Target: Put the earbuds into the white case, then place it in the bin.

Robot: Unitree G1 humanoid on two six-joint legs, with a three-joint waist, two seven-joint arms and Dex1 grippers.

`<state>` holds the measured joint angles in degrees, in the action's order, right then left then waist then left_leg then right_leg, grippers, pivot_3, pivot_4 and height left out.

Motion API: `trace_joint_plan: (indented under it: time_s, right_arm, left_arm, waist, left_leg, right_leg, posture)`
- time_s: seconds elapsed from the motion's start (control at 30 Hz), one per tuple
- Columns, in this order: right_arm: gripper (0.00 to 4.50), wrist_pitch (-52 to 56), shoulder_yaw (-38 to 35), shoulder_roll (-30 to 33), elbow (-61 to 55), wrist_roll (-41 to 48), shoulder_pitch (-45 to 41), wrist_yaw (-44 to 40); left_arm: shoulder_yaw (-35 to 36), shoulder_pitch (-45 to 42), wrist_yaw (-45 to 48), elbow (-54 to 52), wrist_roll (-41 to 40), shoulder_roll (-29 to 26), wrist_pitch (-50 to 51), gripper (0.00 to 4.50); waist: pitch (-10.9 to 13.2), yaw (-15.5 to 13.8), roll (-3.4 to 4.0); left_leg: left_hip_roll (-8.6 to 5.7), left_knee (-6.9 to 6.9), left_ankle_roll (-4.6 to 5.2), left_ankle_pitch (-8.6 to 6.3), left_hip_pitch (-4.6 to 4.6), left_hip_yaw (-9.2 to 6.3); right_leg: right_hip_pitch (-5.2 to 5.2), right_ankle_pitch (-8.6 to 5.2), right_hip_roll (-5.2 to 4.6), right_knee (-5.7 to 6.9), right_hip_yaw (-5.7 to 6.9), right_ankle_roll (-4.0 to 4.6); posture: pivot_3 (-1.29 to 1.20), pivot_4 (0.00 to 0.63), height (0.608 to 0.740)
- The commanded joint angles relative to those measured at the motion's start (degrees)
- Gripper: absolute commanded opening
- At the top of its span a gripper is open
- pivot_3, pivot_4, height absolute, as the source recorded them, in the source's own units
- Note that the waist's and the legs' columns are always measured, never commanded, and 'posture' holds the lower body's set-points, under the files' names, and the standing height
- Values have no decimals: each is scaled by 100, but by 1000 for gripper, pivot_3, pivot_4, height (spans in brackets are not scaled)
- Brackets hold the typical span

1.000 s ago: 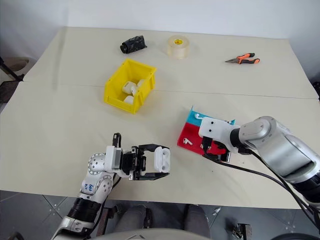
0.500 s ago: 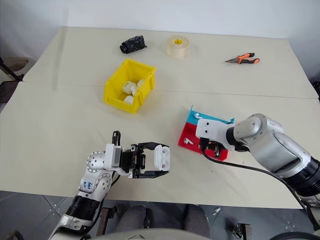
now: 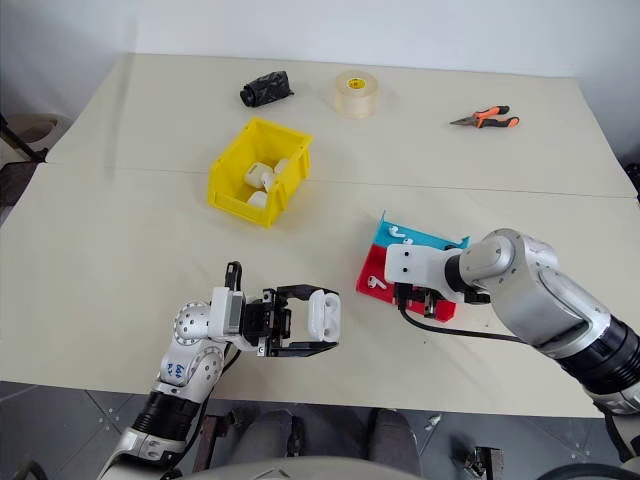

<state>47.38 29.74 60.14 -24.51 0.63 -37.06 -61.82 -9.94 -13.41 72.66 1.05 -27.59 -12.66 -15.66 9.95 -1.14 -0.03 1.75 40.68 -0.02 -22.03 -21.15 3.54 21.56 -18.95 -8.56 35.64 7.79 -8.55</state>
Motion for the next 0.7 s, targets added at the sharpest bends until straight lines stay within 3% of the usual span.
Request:
trace_joint_plan:
  time_s: [0.03,0.1,0.2,0.4,0.57,0.7]
  right_arm:
    - [1144,-148,-39,8,-15,-138,39,-128]
    - [1313,-186,-69,21,-6,-164,65,-205]
    - [2007,-64,-212,-90,-28,-78,57,-213]
    - [3985,1010,-603,-623,-210,543,-255,-242]
    - [3985,1239,-496,-826,-287,687,-337,-93]
    - [3985,782,-412,-581,-129,510,-283,-127]
  left_arm:
    - [17,2,-66,-193,-77,4,-33,2796]
    - [24,16,-92,-206,-72,1,-34,2796]
    - [63,56,-117,-223,-75,-42,-44,2796]
    - [342,259,-153,-297,-144,-344,-43,2796]
    - [503,459,-225,-439,-168,-546,23,2796]
    - [502,523,-288,-555,-156,-561,58,2796]
  waist:
    - [0,0,0]
    - [0,-1,0]
    - [0,1,0]
    - [1,54,1]
    - [1,61,1]
    - [1,37,1]
  left_leg:
    - [0,0,0,0,0,0]
    - [0,0,0,0,0,0]
    - [0,0,0,0,0,0]
    - [2,0,0,0,1,-1]
    - [2,0,0,0,-1,-9]
    - [0,0,0,0,-2,-9]
  right_leg:
    - [0,0,0,0,0,0]
    - [0,0,0,0,0,0]
    - [0,0,0,0,0,0]
    - [1,0,1,2,1,0]
    - [1,0,1,6,4,0]
    - [1,0,0,5,3,0]
  posture:
    - [0,150,740]
    - [0,150,740]
    - [0,150,740]
    - [0,150,740]
    - [0,150,740]
    - [0,150,740]
